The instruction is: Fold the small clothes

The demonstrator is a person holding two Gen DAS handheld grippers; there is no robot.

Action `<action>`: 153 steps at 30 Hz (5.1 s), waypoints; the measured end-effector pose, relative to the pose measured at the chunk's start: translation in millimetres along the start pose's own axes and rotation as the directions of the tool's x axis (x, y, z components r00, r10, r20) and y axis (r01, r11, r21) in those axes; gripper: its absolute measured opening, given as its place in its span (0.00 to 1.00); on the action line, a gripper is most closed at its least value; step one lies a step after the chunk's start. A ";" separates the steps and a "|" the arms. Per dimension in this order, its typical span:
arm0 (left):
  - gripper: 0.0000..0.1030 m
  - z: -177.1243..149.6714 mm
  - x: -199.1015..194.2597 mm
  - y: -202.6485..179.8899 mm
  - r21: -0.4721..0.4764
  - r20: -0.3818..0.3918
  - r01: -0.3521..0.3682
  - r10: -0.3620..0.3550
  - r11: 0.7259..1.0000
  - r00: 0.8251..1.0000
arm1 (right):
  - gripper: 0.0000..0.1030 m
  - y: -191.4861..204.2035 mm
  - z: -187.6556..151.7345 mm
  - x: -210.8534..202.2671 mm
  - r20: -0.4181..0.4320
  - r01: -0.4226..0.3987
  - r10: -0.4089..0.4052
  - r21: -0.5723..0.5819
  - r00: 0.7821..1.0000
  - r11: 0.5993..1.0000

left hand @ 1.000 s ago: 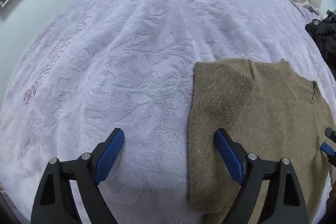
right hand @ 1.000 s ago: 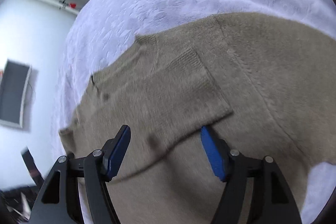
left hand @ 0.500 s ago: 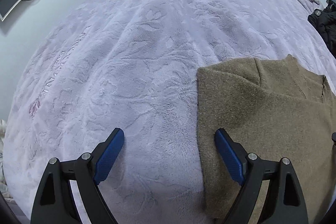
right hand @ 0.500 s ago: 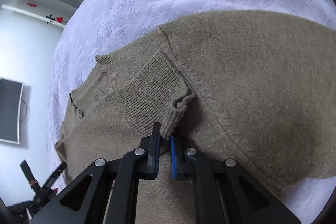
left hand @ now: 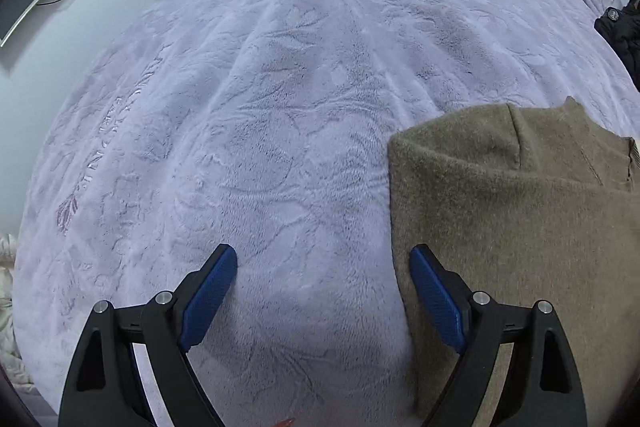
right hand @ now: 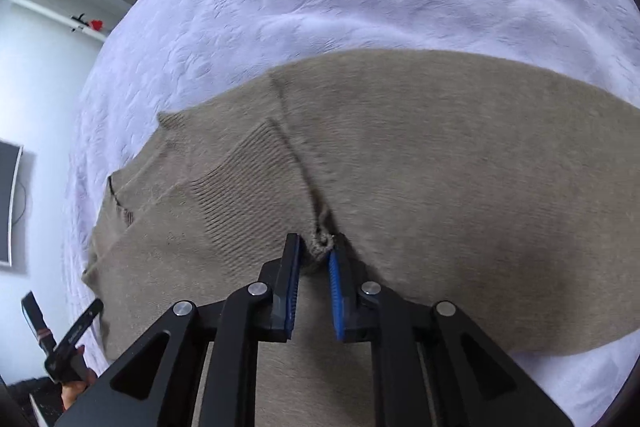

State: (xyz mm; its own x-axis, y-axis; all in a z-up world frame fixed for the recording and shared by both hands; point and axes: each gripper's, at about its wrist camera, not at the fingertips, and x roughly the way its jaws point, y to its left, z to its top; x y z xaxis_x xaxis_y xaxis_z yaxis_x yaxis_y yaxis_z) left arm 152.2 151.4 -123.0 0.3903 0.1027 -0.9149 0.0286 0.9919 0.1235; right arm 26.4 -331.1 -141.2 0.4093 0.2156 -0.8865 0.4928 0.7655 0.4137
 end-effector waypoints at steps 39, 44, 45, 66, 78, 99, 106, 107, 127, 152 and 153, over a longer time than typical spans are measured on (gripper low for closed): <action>0.86 -111.0 -66.5 79.1 -0.012 -0.030 0.174 -0.175 0.985 0.984 | 0.26 234.4 -180.8 93.8 -0.380 -0.455 0.414 -0.021 0.827 0.890; 0.86 -106.1 -78.5 58.8 0.049 -0.031 0.231 -0.229 0.972 0.973 | 0.57 218.1 -189.7 46.9 -0.362 -0.395 0.321 -0.151 0.875 0.906; 0.86 -104.6 -81.9 53.6 0.057 -0.033 0.245 -0.243 0.968 0.969 | 0.57 208.7 -190.3 36.1 -0.351 -0.364 0.291 -0.164 0.890 0.917; 1.00 -129.2 -134.0 -166.7 0.265 -0.164 0.388 -0.355 0.883 0.920 | 0.65 -121.4 -119.6 -131.7 0.087 -0.144 0.123 0.294 0.989 0.945; 1.00 -133.6 -119.7 -265.2 0.261 -0.236 0.394 -0.337 0.881 0.911 | 0.65 -297.9 -69.1 -131.0 0.296 -0.251 0.061 0.662 0.953 0.706; 1.00 -84.9 -109.8 -229.0 0.192 -0.081 0.256 -0.245 0.947 0.966 | 0.16 -146.8 69.6 -127.3 0.426 -0.653 0.524 0.255 0.738 0.713; 1.00 -75.6 -101.7 -166.3 0.108 -0.022 0.230 -0.229 0.967 0.973 | 0.16 41.6 77.6 -87.5 0.131 -0.506 0.528 -0.171 0.839 0.846; 1.00 -75.9 -100.9 -156.4 0.091 -0.012 0.219 -0.219 0.971 0.976 | 0.16 65.4 72.4 -75.1 0.088 -0.479 0.506 -0.220 0.858 0.850; 1.00 -67.8 -63.4 -71.5 -0.001 -0.022 0.235 -0.235 0.972 0.972 | 0.22 82.5 25.1 32.5 -0.001 -0.359 0.362 0.138 0.932 0.923; 1.00 -63.3 -58.1 -36.4 -0.019 -0.022 0.310 -0.310 0.951 0.950 | 0.60 195.2 -77.6 25.3 -0.069 -0.078 0.040 -0.731 0.997 0.678; 1.00 -63.7 -58.4 -44.3 0.004 -0.027 0.301 -0.301 0.954 0.953 | 0.60 179.3 -56.3 29.4 -0.121 -0.151 0.097 -0.592 0.988 0.792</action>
State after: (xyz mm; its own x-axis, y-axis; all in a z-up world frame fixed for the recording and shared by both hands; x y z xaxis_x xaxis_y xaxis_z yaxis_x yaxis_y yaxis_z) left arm 69.5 106.2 -99.5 0.3389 -0.1983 -0.9197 0.1484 0.9766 -0.1559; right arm 83.6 -153.4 -104.7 0.3593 0.3610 -0.8606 -0.1261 0.9325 0.3385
